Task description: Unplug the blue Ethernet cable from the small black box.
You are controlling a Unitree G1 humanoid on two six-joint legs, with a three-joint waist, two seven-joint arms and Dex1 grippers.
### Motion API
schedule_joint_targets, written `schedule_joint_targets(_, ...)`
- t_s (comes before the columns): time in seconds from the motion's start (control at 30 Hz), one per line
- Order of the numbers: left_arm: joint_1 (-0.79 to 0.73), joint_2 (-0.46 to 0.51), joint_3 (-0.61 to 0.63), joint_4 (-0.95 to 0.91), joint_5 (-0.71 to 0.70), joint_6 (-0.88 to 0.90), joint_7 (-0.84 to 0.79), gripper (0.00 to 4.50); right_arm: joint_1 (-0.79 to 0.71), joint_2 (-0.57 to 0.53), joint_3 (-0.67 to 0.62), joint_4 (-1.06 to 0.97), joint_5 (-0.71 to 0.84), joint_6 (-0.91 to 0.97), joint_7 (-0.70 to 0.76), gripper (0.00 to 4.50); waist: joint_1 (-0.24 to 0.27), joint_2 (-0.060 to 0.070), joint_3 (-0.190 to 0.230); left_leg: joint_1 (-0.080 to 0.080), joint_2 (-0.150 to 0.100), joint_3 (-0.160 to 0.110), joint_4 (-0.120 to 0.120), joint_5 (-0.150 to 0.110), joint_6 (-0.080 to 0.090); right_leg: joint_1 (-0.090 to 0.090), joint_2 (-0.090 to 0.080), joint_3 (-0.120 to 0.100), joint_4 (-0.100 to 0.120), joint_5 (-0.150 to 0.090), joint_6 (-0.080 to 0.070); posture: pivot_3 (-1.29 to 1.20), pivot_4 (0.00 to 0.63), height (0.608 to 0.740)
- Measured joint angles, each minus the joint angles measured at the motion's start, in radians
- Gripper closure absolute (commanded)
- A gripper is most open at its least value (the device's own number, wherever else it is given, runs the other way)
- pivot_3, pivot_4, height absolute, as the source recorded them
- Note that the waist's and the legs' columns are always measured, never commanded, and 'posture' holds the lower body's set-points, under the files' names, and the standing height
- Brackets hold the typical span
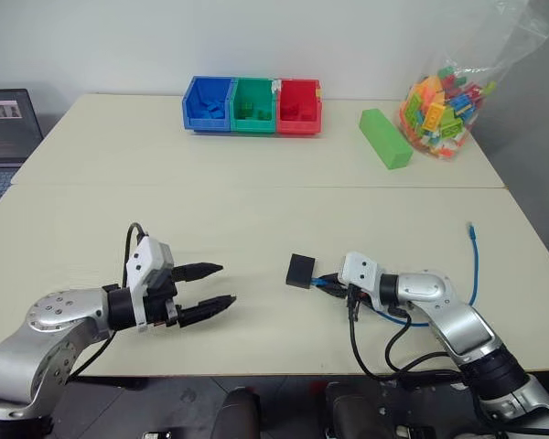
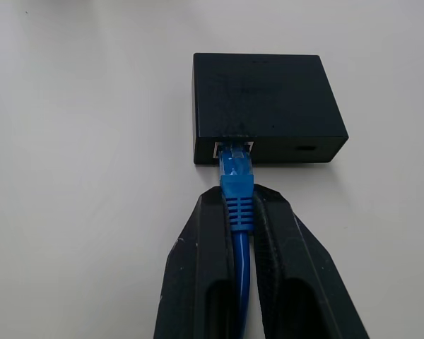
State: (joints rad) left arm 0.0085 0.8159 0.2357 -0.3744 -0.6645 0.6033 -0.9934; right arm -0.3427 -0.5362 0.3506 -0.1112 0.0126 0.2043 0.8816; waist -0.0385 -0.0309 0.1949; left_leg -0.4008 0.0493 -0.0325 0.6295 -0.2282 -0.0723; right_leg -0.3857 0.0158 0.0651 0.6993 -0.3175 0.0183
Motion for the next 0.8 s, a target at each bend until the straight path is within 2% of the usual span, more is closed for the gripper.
schedule_joint_targets(0.37, -0.235, -0.119, -0.059, 0.140, -0.143, 0.191, 0.024, 0.68, -0.177, 0.014, 0.041, 0.042, -0.121, -0.393, -0.009, 4.39, 0.002, 0.000, 0.000, 0.000, 0.000, 0.000, 0.001, 0.000, 0.000, 0.000, 0.000, -0.001, 0.001, 0.001, 0.000, 0.00, 0.150, 0.740)
schedule_joint_targets(0.73, -0.303, -0.160, -0.066, 0.204, -0.214, 0.293, 0.041, 0.68, -0.208, 0.054, 0.056, 0.065, -0.151, -0.496, -0.009, 4.39, 0.004, 0.000, 0.000, 0.000, 0.000, -0.001, 0.002, 0.000, 0.000, 0.000, -0.001, -0.001, 0.003, 0.001, 0.000, 0.00, 0.150, 0.740)
schedule_joint_targets(0.8, -0.310, -0.160, -0.066, 0.215, -0.232, 0.312, 0.038, 1.07, -0.208, 0.057, 0.056, 0.066, -0.151, -0.499, -0.009, 4.39, 0.005, 0.000, 0.000, 0.000, -0.001, -0.001, 0.002, 0.000, 0.000, 0.000, -0.001, -0.001, 0.003, 0.001, 0.000, 0.00, 0.150, 0.740)
